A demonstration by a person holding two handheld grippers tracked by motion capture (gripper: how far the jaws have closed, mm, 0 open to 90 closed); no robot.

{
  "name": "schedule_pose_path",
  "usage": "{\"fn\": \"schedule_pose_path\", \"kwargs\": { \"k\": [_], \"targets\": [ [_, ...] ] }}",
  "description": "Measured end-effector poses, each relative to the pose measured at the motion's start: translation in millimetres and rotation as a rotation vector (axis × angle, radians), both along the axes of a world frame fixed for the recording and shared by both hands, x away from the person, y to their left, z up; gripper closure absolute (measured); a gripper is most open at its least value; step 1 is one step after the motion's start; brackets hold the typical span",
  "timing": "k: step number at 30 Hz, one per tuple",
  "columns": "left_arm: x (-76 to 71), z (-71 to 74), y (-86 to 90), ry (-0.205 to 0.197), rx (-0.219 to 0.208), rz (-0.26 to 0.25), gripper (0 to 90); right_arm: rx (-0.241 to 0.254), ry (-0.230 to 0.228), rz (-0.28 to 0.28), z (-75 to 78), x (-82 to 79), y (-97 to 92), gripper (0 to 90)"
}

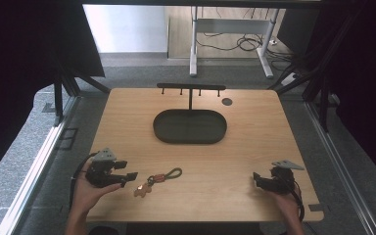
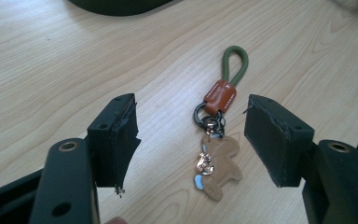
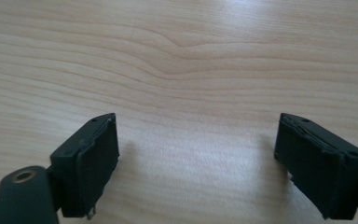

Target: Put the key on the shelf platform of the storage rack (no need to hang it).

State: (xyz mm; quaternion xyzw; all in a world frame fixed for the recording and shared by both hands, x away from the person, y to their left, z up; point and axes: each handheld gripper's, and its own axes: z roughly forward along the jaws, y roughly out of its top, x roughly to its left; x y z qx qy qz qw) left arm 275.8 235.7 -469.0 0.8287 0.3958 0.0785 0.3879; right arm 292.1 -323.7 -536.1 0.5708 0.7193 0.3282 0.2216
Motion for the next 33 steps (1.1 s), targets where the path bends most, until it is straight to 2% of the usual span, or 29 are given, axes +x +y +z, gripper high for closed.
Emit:
{"fn": "schedule_pose_path", "kwargs": {
  "k": [2,3,4,7,10,12,13,15,17,19,20,24,28,29,33],
  "targets": [
    [0.7,-1.3,-0.1,0.000,0.010,0.013,35.5,0.038,-0.028,-0.019,3.4,-4.4,-7.5,14.2],
    [0.7,-1.3,-0.1,0.000,0.010,0.013,35.5,0.038,-0.028,-0.019,3.4,-4.4,-7.5,14.2],
    [1.3,-3.1,-1.1,0.001,0.030,0.022,35.5,0.054,-0.057,-0.018,5.2,-8.6,-14.2,16.0],
    [2.0,-5.6,-1.5,0.005,0.055,0.031,35.4,0.064,-0.088,-0.021,5.7,-13.2,-19.4,17.6],
    [2.1,-6.5,-0.5,0.003,0.057,0.039,35.4,0.088,-0.102,-0.017,6.3,-15.7,-21.4,18.2],
    [3.0,-8.6,2.4,0.005,0.049,0.063,35.3,0.126,-0.118,-0.024,6.7,-19.2,-20.4,19.7],
    [3.0,-8.6,2.4,0.005,0.049,0.063,35.4,0.126,-0.120,-0.020,7.1,-19.4,-19.3,19.7],
    [3.4,-10.3,3.8,0.006,0.050,0.096,35.4,0.104,-0.130,-0.002,8.3,-19.2,-16.9,19.7],
    [2.8,-11.2,3.3,0.004,0.048,0.107,35.4,0.109,-0.139,0.021,9.7,-19.8,-16.1,20.0],
    [1.8,-14.2,0.8,0.005,0.064,0.124,35.4,0.113,-0.143,0.030,10.0,-19.5,-16.2,20.3],
    [1.3,-16.4,-2.9,0.013,0.101,0.131,35.3,0.120,-0.143,0.041,10.3,-19.1,-16.7,20.4],
    [-1.6,-14.9,-5.0,0.015,0.089,0.144,34.9,0.124,-0.137,0.046,10.3,-18.3,-16.2,20.7],
    [-7.3,-8.8,-8.3,0.027,0.081,0.147,34.6,0.118,-0.134,0.054,9.0,-16.5,-14.5,21.4],
    [-10.7,-3.1,-12.5,0.017,0.110,0.143,34.3,0.115,-0.137,0.058,8.8,-16.9,-13.4,22.2],
    [-12.0,4.0,-13.8,0.004,0.106,0.131,33.9,0.113,-0.140,0.059,9.0,-16.3,-10.5,22.6]
  ]
}}
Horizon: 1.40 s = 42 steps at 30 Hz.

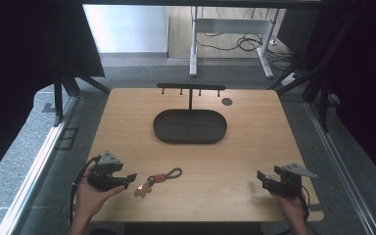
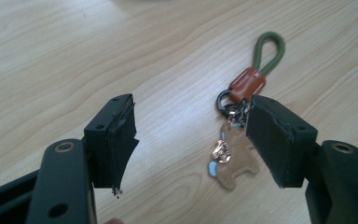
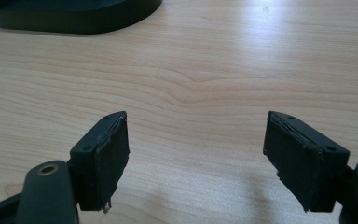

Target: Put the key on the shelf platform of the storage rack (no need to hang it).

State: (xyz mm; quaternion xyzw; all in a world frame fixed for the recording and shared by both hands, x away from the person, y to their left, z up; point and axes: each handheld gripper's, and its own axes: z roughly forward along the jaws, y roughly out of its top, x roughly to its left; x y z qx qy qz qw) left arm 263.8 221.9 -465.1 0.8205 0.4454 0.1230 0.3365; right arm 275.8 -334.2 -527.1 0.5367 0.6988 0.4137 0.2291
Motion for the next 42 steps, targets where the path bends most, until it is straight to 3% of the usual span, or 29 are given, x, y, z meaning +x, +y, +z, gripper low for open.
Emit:
{"fn": "schedule_pose_path", "kwargs": {
  "k": [10,20,28,42],
  "targets": [
    [9.0,5.6,4.0,0.000,-0.017,-0.021,34.3,-0.013,-0.004,0.002,-1.6,-1.0,3.7,24.1],
    [16.4,11.6,-5.6,0.004,0.012,-0.048,36.4,-0.012,-0.016,0.010,3.4,-5.9,4.0,24.9],
    [21.3,11.3,-15.0,0.019,0.024,-0.088,38.5,-0.008,-0.007,-0.004,2.9,-6.2,1.7,25.7],
    [32.1,18.9,-39.3,0.042,0.077,-0.195,38.8,-0.017,0.010,0.028,0.5,-5.6,6.3,26.5]
  ]
}}
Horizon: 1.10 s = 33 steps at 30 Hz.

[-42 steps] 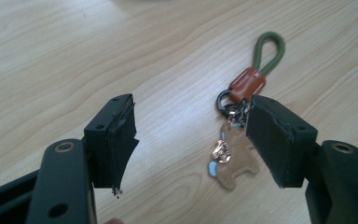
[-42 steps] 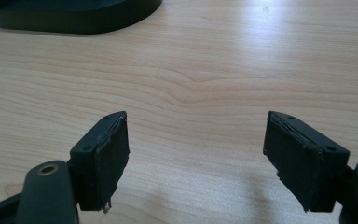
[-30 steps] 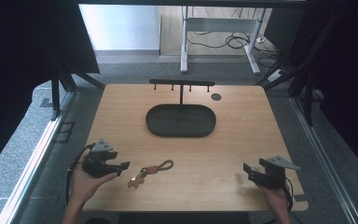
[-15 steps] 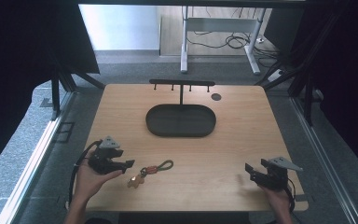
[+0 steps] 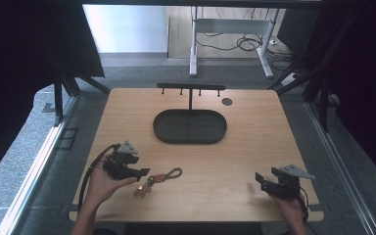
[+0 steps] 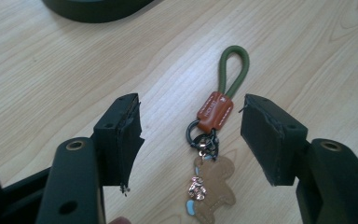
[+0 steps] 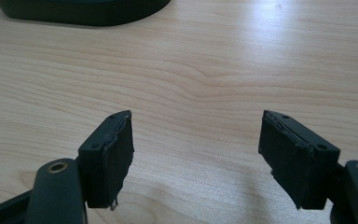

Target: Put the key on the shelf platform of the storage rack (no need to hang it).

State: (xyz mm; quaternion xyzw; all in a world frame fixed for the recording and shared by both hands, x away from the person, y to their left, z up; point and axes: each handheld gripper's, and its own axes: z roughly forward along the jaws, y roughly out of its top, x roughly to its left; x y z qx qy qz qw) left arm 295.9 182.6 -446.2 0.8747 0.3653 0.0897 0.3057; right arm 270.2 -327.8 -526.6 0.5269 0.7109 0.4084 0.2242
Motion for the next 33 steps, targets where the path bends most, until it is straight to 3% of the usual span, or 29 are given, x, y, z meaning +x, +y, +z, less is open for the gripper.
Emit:
{"fn": "schedule_pose_path", "kwargs": {
  "k": [17,25,33],
  "targets": [
    [8.2,-1.8,-23.8,0.028,0.049,-0.079,38.4,-0.022,0.025,0.023,-3.7,1.4,4.5,26.2],
    [11.5,-2.4,-35.0,0.036,0.056,-0.109,38.4,-0.023,-0.002,0.020,-1.4,0.2,5.4,26.9],
    [13.7,-3.3,-48.5,0.046,0.080,-0.153,38.0,-0.027,0.011,0.027,-2.7,0.8,5.2,26.8]
  ]
}}
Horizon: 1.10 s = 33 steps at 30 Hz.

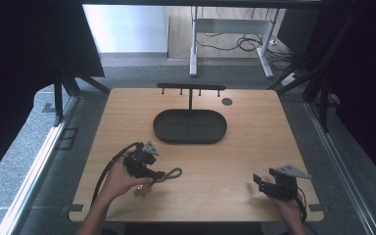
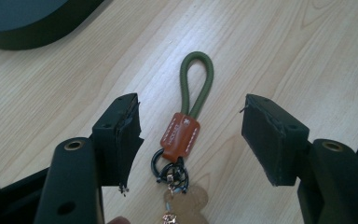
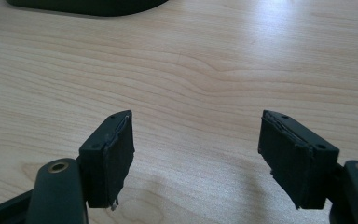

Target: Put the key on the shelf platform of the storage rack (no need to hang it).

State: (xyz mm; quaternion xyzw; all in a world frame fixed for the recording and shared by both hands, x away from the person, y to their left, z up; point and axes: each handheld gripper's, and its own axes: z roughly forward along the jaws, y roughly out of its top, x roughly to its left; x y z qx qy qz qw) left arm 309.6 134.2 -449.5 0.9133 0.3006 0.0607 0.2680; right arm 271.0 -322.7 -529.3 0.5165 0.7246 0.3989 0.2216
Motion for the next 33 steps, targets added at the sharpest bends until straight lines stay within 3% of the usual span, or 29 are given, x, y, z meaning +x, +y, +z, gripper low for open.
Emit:
{"fn": "schedule_pose_path", "kwargs": {
  "k": [13,25,33],
  "targets": [
    [2.9,-5.3,-10.6,0.016,0.018,-0.033,37.7,-0.007,0.007,0.006,-1.5,0.4,1.1,26.8],
    [12.8,-9.3,-12.2,0.061,0.035,-0.063,37.1,-0.015,0.017,0.017,-3.6,0.8,4.6,26.8],
    [16.1,-10.9,-16.7,0.068,0.064,-0.082,37.1,-0.022,0.018,0.020,-4.9,1.0,5.3,26.8]
  ]
}}
